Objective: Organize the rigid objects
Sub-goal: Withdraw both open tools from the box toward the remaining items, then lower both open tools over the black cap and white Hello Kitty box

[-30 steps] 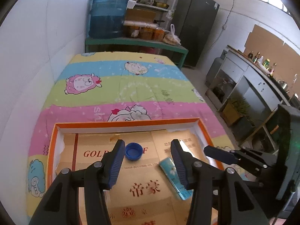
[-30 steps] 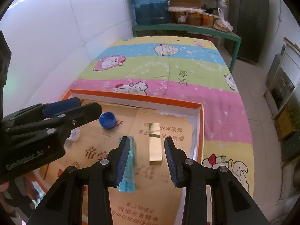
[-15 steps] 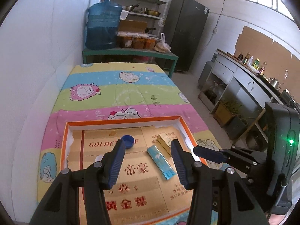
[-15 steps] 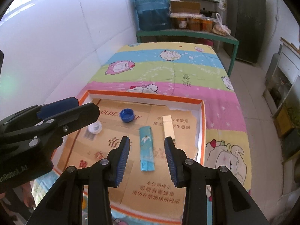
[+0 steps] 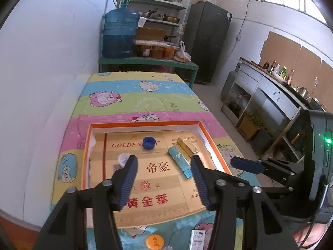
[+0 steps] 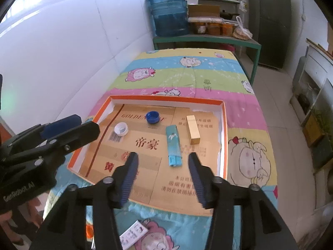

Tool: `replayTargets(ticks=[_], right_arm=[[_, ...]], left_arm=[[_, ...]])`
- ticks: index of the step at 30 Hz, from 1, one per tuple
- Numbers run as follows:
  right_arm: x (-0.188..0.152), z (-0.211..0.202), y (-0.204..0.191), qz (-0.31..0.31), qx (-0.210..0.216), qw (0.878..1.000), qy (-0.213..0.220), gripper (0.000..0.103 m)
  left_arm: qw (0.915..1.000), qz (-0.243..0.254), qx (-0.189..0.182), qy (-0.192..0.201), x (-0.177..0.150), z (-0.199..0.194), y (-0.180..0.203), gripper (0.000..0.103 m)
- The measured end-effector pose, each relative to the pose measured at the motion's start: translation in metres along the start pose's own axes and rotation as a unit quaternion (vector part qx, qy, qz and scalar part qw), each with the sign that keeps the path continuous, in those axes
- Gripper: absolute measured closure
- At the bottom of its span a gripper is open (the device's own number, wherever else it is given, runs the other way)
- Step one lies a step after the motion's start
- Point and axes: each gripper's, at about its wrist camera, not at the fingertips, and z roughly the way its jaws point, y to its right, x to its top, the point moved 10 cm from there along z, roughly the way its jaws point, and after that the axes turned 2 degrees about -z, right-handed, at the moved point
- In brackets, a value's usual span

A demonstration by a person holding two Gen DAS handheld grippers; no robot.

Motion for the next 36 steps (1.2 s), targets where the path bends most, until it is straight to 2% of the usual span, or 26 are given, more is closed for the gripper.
replayTargets(ticks=[3,6,14,28,36], right_arm=[[-0.009,-0.008,-0.003,0.003,0.001,1.000,0.002,0.041],[-0.015,-0.016,-0.006,0.005,-0.003,1.000,0.007,0.041],[-0.040,-0.033,-0.013,0.020,-0.021,0.999,0.022,0.041],[-0.069,-0.066,-0.037,0.024,-0.041,0.997,0.057,0.041],[-0.091,-0.080,-0.054,0.024,-0.040,0.996,0.076,0.041]], left_arm=[[0.9999,-0.005,-0.003,0.013,-0.003,-0.011,-0.005,0.033],[0.9997,-0.003,0.001,0.023,-0.010,-0.022,-0.010,0.033],[0.9999,0.004,0.011,0.012,-0.042,-0.039,-0.018,0.033],[0.9976,0.028,0.032,0.054,-0.075,-0.094,-0.010,0.033],[0.9976,0.022,0.032,0.057,-0.098,-0.109,-0.012,0.033]])
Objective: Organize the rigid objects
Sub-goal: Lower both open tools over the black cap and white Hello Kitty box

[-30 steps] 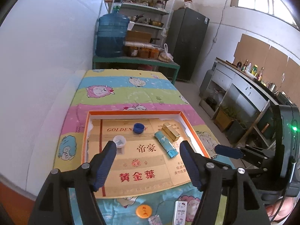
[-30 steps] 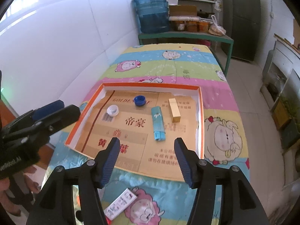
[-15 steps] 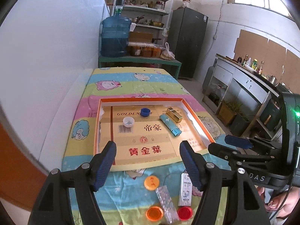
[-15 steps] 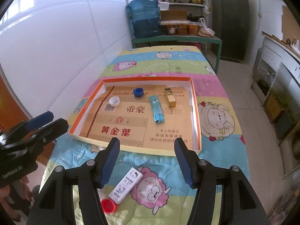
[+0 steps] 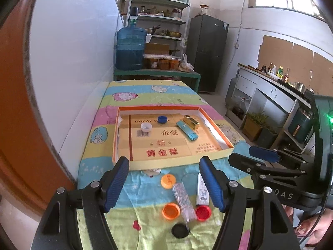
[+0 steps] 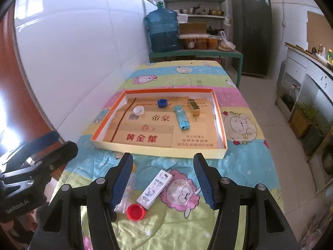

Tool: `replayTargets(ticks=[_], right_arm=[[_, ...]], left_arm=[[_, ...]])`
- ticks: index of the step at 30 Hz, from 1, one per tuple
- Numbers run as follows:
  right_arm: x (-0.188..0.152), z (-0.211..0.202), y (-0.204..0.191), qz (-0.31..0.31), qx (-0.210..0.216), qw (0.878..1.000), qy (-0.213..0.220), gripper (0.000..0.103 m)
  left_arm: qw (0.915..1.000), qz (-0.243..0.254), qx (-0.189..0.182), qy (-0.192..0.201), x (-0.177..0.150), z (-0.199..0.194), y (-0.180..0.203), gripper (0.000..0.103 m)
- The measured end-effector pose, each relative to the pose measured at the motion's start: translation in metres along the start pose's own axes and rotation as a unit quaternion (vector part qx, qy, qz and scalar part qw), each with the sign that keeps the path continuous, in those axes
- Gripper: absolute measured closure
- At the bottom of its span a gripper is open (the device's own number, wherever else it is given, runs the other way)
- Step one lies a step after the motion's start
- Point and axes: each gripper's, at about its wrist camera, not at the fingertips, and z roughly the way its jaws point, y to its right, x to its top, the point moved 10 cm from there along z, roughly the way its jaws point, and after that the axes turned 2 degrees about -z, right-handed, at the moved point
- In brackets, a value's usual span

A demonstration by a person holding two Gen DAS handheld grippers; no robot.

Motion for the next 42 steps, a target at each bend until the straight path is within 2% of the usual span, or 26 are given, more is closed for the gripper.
replayTargets(ticks=[15,21,29,42], right_arm=[[-0.029,-0.008,0.006,0.030,-0.017,0.999,0.008,0.041],[-0.041,-0.003,0.007,0.038,-0.014,0.999,0.000,0.041],[-0.051,0.005,0.010,0.045,-0.014,0.999,-0.013,0.041],[-0.059,0.016,0.023,0.061,-0.016,0.998,-0.025,0.041]], left_arm=[[0.9997,-0.023,-0.004,-0.001,-0.044,-0.008,-0.003,0.033],[0.9998,-0.012,-0.013,-0.004,-0.063,-0.006,0.006,0.033],[0.9989,0.019,-0.005,-0.043,-0.105,0.017,0.016,0.033],[0.9957,0.026,0.004,-0.090,-0.130,0.048,0.013,0.033]])
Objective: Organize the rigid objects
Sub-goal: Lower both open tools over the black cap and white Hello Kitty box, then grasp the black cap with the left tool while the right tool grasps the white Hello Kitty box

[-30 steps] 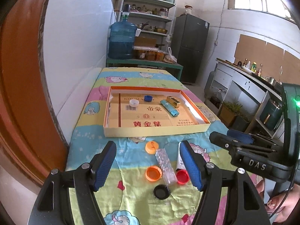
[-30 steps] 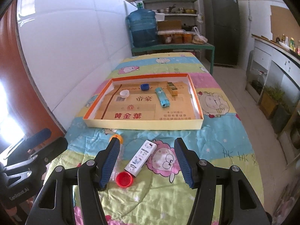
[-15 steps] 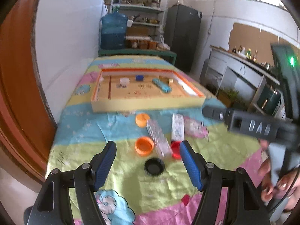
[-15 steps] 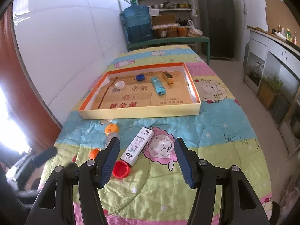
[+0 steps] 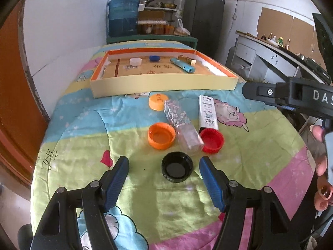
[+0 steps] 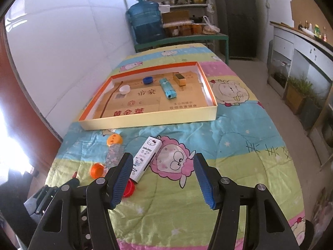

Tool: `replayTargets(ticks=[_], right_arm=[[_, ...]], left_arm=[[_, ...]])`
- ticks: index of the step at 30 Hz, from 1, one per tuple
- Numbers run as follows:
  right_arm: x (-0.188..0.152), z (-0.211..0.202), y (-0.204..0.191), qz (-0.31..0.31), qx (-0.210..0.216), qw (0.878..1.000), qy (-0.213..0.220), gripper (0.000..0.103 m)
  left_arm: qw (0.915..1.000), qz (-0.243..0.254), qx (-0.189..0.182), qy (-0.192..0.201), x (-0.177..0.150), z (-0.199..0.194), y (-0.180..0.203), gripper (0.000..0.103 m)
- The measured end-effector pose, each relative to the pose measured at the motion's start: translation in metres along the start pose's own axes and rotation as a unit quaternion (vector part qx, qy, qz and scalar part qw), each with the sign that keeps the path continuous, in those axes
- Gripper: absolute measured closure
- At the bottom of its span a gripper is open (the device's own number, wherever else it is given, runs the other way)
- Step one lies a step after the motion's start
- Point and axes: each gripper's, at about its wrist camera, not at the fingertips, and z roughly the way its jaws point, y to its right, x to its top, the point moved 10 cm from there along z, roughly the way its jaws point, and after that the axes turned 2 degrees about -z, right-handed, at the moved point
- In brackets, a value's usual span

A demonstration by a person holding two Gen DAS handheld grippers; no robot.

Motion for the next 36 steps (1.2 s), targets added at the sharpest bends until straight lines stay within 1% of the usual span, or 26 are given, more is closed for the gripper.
replayTargets(ticks=[4,10,12,15,16,18,19,22,27,36], right_arm=[[-0.001,0.004,0.000,0.003,0.001,1.000,-0.005,0.041],[-0.003,0.010,0.003,0.009,-0.001,1.000,-0.012,0.041],[-0.004,0.013,0.004,0.012,-0.002,1.000,-0.014,0.041],[-0.005,0.017,0.003,0.013,-0.003,1.000,-0.018,0.041],[-0.005,0.018,0.003,0.012,-0.004,1.000,-0.019,0.041],[-0.006,0.021,0.001,0.012,-0.003,1.000,-0.022,0.041],[-0.006,0.022,0.001,0.012,-0.002,1.000,-0.024,0.041],[-0.007,0.027,-0.003,0.011,-0.001,1.000,-0.029,0.041],[-0.009,0.041,-0.012,0.005,-0.004,0.999,-0.043,0.041],[-0.003,0.069,-0.023,0.012,-0.044,0.998,-0.054,0.041]], left_arm=[[0.9999,0.004,0.005,-0.013,0.000,0.005,0.001,0.033],[0.9999,0.005,0.003,-0.014,0.000,0.004,0.002,0.033],[0.9999,0.003,0.007,-0.012,0.000,0.004,0.000,0.037],[0.9999,-0.005,0.010,-0.007,0.001,0.003,-0.004,0.051],[0.9999,-0.008,0.010,-0.006,0.001,0.001,-0.007,0.054],[0.9998,-0.015,0.011,-0.004,0.001,0.000,-0.011,0.069],[0.9997,-0.021,0.009,-0.002,0.001,-0.001,-0.015,0.072],[0.9989,-0.045,-0.009,0.004,0.001,-0.005,-0.021,0.072],[0.9986,-0.048,-0.013,0.017,0.005,-0.013,-0.019,0.073],[0.9978,-0.042,-0.001,0.052,0.028,-0.034,-0.028,0.073]])
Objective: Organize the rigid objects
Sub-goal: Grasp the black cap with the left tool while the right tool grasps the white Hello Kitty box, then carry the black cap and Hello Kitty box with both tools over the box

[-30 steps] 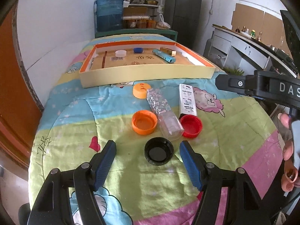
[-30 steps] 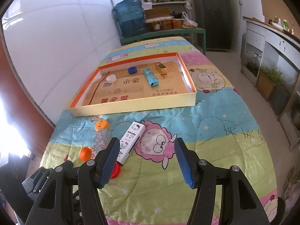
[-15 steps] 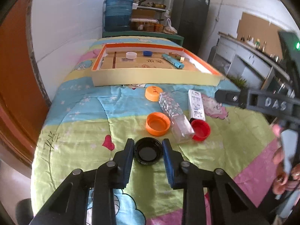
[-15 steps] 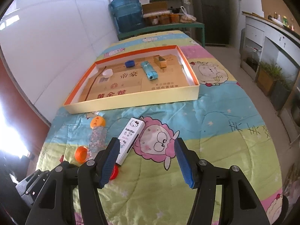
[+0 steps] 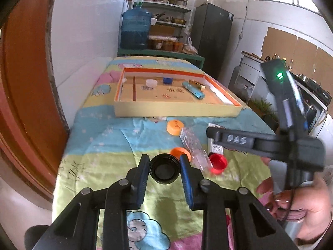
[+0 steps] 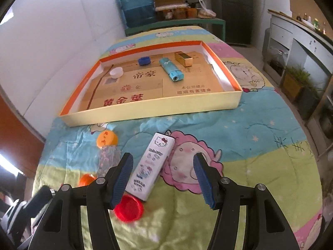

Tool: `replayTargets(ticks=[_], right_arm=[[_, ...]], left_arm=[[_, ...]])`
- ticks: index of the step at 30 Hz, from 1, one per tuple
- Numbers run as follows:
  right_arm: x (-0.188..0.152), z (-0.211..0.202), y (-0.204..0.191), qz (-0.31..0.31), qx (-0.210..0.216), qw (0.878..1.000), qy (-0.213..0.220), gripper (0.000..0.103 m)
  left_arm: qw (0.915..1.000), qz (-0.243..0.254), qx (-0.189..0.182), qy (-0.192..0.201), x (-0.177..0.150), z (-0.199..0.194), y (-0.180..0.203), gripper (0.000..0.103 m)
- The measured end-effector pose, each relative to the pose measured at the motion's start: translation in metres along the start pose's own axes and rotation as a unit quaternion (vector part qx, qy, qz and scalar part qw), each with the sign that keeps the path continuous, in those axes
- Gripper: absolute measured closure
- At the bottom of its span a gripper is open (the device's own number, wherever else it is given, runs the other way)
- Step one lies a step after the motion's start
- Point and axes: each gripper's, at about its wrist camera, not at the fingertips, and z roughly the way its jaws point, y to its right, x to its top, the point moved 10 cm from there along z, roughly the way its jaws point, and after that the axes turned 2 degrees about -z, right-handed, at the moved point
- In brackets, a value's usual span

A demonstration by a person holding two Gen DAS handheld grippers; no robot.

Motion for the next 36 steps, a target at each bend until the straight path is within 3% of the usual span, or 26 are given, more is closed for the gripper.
replayTargets(ticks=[6,8,9,13,31,36], right_arm=[[-0.004,0.014,-0.012,-0.026,-0.030,0.999,-0.014,0.041],[-0.004,0.013,-0.014,-0.042,-0.041,0.998,-0.008,0.050],[-0.005,0.014,-0.012,-0.044,-0.043,0.998,-0.011,0.060],[-0.004,0.012,-0.006,-0.040,-0.037,0.999,-0.008,0.074],[0.009,-0.018,0.010,-0.035,-0.013,0.999,0.019,0.076],[0.003,-0.010,0.015,-0.044,-0.013,0.999,0.002,0.077]], left_arm=[[1.0000,-0.007,-0.004,-0.001,0.004,0.002,-0.007,0.073],[0.9999,-0.009,-0.007,-0.002,0.004,0.002,-0.008,0.073],[0.9999,-0.010,-0.007,-0.003,0.004,0.003,-0.008,0.073],[0.9998,-0.014,-0.010,-0.007,0.002,0.006,-0.008,0.073],[0.9999,-0.009,-0.005,-0.003,0.019,0.008,-0.002,0.073],[0.9999,-0.012,-0.005,-0.005,0.020,0.010,-0.001,0.073]])
